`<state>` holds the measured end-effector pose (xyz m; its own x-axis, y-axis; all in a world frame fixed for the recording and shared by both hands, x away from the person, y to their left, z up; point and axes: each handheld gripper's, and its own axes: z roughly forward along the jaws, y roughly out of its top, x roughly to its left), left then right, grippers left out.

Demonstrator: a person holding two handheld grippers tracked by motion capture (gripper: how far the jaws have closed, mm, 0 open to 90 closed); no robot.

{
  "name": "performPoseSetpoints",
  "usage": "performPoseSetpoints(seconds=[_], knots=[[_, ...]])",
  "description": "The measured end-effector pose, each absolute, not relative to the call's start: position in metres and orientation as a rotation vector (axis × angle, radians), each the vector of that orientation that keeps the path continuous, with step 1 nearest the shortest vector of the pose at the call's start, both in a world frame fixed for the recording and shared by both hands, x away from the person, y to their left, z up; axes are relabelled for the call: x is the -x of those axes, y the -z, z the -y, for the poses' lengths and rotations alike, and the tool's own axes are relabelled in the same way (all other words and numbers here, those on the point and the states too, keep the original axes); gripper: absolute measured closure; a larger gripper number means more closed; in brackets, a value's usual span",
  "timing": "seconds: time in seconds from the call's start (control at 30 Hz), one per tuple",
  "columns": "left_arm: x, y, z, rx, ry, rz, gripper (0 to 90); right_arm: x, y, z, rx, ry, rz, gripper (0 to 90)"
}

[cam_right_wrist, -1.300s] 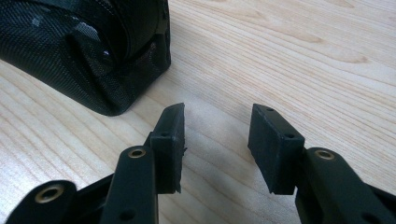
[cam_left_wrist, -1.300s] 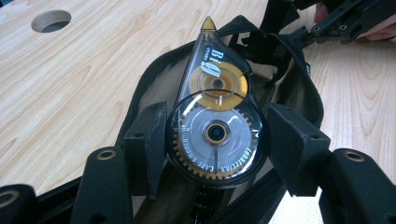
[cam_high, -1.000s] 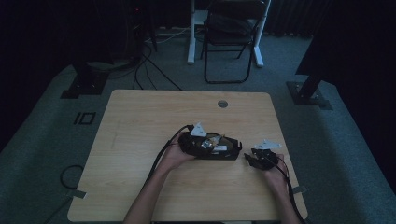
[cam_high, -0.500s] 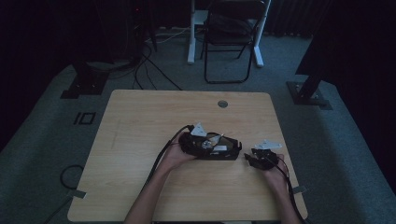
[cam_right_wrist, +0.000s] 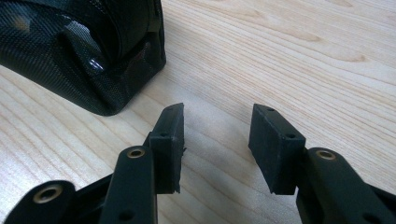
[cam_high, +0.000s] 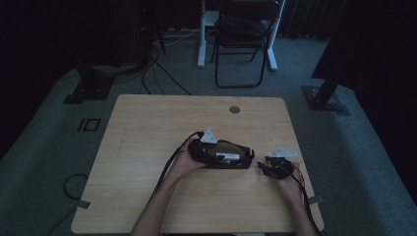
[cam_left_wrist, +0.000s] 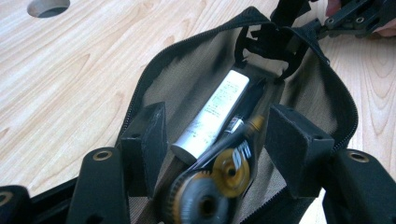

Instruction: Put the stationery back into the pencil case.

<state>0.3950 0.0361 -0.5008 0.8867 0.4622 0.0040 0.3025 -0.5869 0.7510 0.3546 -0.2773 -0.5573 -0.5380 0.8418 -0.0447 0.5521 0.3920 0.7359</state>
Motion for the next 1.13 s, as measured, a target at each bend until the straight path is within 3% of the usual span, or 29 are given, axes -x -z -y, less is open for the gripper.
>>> performPoseSetpoints(seconds=[0.77,1.13], knots=[[-0.375,0.478,-0.085,-2.066,-0.357,-0.659,46.9,-0.355,0.559,0.279,-1.22,-0.987,-2.24,54.2],[-0.371,0.49,-0.112,-2.048,-0.381,-0.775,46.8,-0.356,0.56,0.28,-1.228,-1.01,-2.233,52.6]])
